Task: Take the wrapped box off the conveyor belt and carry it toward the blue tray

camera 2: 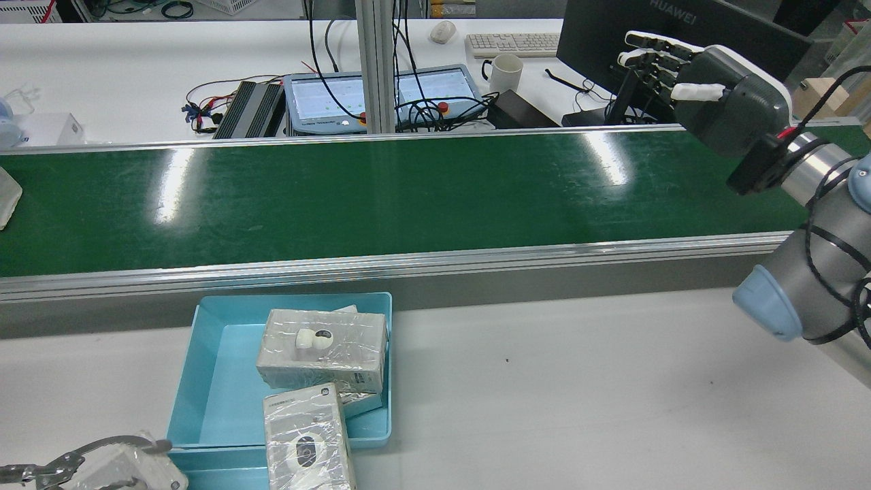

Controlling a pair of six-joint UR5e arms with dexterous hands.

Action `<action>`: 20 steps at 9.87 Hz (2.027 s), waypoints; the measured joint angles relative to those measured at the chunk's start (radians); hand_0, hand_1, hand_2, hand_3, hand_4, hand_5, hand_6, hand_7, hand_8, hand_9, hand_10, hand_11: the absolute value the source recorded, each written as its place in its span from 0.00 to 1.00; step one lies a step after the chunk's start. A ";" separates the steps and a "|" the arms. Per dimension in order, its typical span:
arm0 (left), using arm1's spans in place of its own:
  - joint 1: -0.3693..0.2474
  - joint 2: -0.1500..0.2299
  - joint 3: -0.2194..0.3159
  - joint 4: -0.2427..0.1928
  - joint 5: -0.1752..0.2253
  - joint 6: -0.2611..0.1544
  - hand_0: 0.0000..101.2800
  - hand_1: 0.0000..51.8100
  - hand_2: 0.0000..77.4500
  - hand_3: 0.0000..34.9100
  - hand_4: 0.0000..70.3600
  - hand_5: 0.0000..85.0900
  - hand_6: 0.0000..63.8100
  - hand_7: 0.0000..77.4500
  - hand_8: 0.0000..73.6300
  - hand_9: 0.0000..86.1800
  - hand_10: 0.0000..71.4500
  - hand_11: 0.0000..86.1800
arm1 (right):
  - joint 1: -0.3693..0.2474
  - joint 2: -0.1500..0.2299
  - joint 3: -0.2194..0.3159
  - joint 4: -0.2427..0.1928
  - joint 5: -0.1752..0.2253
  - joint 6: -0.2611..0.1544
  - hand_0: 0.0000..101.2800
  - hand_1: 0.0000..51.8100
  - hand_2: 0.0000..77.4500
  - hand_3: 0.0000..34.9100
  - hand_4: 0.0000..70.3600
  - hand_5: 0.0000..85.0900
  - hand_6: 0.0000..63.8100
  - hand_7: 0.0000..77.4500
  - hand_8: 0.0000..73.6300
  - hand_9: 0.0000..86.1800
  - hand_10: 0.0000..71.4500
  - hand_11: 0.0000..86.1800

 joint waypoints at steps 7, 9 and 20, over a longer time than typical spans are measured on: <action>0.000 0.000 0.000 0.000 0.000 0.000 0.00 0.00 0.01 0.00 0.00 0.01 0.01 0.01 0.01 0.01 0.01 0.01 | -0.010 0.003 0.001 -0.001 0.000 0.004 0.44 0.15 0.13 0.00 0.26 0.15 0.25 0.43 0.19 0.21 0.03 0.04; 0.000 0.000 0.000 0.000 0.000 0.000 0.00 0.00 0.01 0.00 0.00 0.01 0.01 0.01 0.01 0.01 0.00 0.01 | -0.008 0.002 0.001 -0.001 0.000 0.008 0.44 0.15 0.11 0.00 0.26 0.15 0.25 0.41 0.19 0.21 0.03 0.04; 0.000 0.000 0.000 0.000 0.000 0.000 0.00 0.00 0.01 0.00 0.00 0.01 0.01 0.01 0.01 0.01 0.01 0.01 | 0.011 0.002 0.009 -0.003 -0.002 0.001 0.49 0.32 0.20 0.00 0.25 0.16 0.21 0.37 0.19 0.17 0.01 0.03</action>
